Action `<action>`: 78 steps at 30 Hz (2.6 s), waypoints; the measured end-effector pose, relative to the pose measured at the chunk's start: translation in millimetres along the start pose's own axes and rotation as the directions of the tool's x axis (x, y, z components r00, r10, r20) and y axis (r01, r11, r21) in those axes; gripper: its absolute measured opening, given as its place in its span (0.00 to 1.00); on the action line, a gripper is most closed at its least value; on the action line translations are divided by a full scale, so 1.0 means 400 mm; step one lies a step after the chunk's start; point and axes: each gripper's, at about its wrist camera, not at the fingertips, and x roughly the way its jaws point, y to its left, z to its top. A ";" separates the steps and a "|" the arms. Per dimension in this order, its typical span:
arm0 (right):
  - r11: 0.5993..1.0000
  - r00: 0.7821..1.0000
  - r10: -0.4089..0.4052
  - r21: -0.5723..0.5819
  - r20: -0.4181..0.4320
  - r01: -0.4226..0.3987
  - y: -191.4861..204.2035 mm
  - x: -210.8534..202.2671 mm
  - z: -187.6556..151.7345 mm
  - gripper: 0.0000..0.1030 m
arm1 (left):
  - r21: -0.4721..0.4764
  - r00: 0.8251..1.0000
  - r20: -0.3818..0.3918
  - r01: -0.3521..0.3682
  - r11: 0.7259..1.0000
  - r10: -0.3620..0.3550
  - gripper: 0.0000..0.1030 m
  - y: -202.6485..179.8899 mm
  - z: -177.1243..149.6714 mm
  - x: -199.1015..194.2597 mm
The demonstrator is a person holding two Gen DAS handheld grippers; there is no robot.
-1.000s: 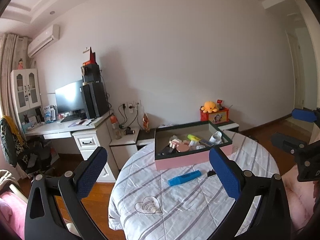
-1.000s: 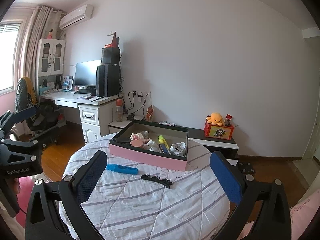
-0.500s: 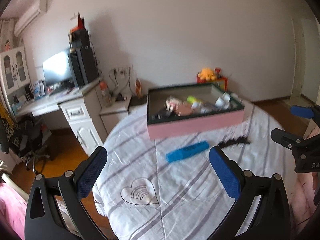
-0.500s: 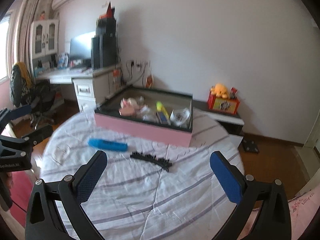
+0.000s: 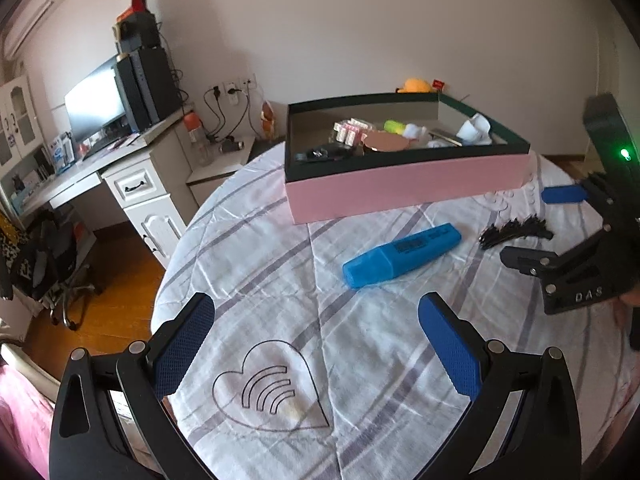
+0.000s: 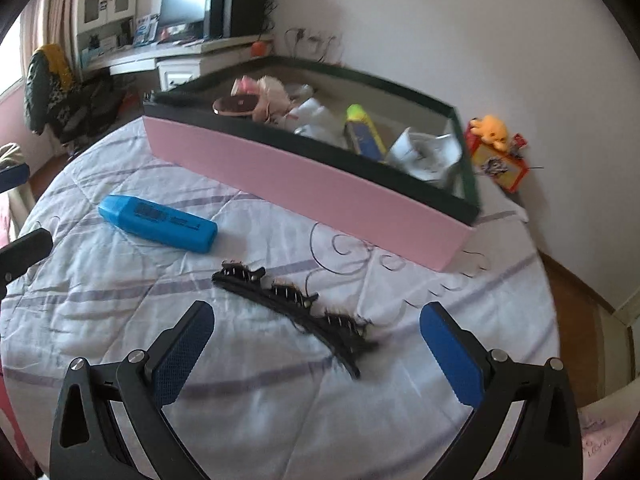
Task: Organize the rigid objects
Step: 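Grasp the blue highlighter with the left tool while the right tool grasps the black track piece, then lift the blue highlighter and black track piece and carry both toward the pink box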
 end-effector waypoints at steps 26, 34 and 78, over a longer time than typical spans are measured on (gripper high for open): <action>0.965 0.989 0.148 0.212 0.031 -0.151 -0.103 -0.026 -0.061 0.24 | 0.233 0.975 -0.149 0.198 0.952 -0.166 0.99 -0.117 0.089 0.185; 0.975 0.993 0.113 0.192 0.021 -0.115 -0.095 -0.023 -0.057 0.24 | 0.127 0.945 -0.169 0.304 0.944 -0.281 0.39 -0.120 0.069 0.149; 0.954 0.985 0.170 0.244 0.040 -0.175 0.022 -0.110 -0.130 0.25 | -0.043 0.957 -0.134 0.254 0.966 -0.258 0.27 -0.123 -0.029 0.050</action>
